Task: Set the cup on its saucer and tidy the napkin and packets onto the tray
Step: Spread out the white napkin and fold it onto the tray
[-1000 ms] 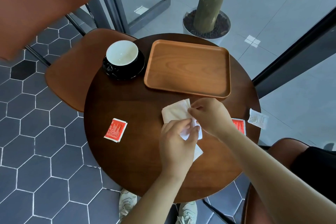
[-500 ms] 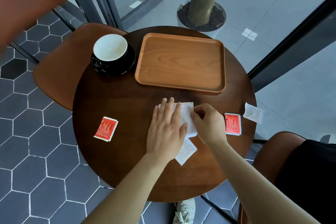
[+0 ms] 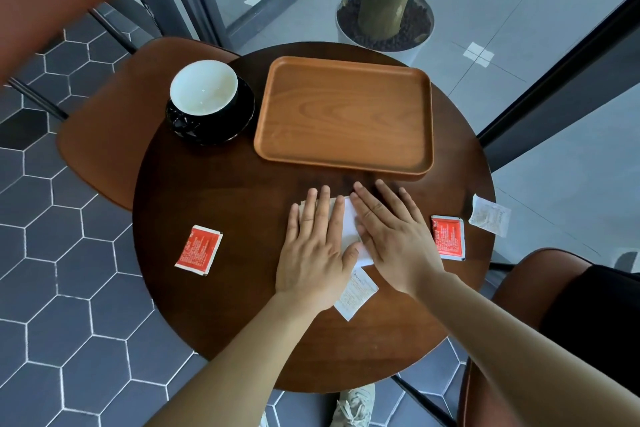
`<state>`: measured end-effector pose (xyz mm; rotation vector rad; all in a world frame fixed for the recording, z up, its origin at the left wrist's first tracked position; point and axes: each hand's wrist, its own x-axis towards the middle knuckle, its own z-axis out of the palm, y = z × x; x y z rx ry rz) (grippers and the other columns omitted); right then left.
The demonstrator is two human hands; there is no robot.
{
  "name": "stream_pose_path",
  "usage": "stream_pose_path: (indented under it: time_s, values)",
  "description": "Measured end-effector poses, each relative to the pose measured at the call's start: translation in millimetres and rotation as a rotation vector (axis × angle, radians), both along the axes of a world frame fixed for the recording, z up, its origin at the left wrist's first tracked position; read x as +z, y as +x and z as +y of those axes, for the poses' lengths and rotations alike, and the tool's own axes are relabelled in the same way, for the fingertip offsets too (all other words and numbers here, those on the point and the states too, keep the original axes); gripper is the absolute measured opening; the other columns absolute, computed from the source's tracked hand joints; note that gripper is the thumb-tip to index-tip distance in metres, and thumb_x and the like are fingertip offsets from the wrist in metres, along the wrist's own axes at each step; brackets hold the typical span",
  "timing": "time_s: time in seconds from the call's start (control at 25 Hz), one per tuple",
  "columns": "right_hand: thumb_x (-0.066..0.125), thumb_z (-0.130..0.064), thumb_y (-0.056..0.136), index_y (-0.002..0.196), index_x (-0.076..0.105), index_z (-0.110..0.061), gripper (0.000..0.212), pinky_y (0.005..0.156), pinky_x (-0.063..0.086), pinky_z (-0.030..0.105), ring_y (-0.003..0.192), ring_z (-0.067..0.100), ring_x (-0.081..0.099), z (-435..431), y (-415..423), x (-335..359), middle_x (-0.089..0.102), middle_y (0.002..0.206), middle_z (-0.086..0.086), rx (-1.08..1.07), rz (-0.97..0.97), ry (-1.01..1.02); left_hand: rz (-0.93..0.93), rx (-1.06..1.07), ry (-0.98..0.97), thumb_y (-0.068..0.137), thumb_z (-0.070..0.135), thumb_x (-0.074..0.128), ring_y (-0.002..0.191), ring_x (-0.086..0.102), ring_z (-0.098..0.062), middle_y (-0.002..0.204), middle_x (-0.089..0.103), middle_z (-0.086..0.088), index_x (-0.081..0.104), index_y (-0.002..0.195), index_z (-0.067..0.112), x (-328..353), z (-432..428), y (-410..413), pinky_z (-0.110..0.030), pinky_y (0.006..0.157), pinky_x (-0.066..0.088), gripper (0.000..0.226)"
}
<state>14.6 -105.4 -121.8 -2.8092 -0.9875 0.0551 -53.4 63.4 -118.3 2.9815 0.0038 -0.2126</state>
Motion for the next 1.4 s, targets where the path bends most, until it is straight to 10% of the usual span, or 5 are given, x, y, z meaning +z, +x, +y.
stream_pose_path:
  time_s: [0.4,0.56,0.84,1.24,1.4]
  values:
    - [0.027,-0.041,0.107,0.153,0.032,-0.021,0.051,0.121,0.021,0.047,0.149,0.023,0.026,-1,4,8,0.031,0.16,-0.004,0.034,-0.023,-0.034,-0.043,0.117,-0.105,0.099,0.055,0.041,0.153,0.01,-0.036,0.164,0.018,-0.017,0.022,0.156,0.011,21,2,-8,-0.05,0.121,0.023,0.074]
    - [0.033,-0.039,0.106,0.15,0.039,-0.018,0.049,0.121,0.024,0.046,0.144,0.026,0.034,4,2,7,0.042,0.155,-0.001,0.026,-0.004,0.04,-0.05,0.503,-0.254,0.089,0.048,0.064,0.116,0.056,-0.024,0.129,0.059,-0.01,0.045,0.143,0.012,40,5,-25,-0.031,0.088,0.05,0.068]
    - [0.04,-0.034,0.105,0.149,0.038,-0.017,0.048,0.122,0.019,0.041,0.142,0.024,0.036,7,0,7,0.044,0.153,0.0,0.011,0.003,0.074,0.06,0.747,-0.536,0.09,0.034,0.067,0.087,0.06,-0.011,0.105,0.068,0.0,0.063,0.114,0.016,53,-3,-15,-0.008,0.058,0.033,0.03]
    - [0.056,-0.025,0.098,0.154,0.023,-0.031,0.065,0.118,0.025,0.044,0.147,0.015,0.017,15,7,23,0.036,0.156,-0.008,-0.18,0.346,0.259,-0.075,0.594,-0.782,0.09,0.011,0.065,0.085,0.062,-0.008,0.095,0.064,0.012,0.06,0.099,0.027,63,3,-11,-0.008,0.056,0.043,0.019]
    - [0.066,-0.017,0.092,0.144,0.046,-0.03,0.058,0.109,0.033,0.034,0.139,0.013,0.027,10,22,42,0.054,0.14,-0.008,-0.208,0.356,0.35,-0.119,0.493,-0.786,0.093,0.01,0.062,0.09,0.059,-0.005,0.101,0.061,0.014,0.065,0.112,0.023,71,10,-5,-0.005,0.062,0.042,0.023]
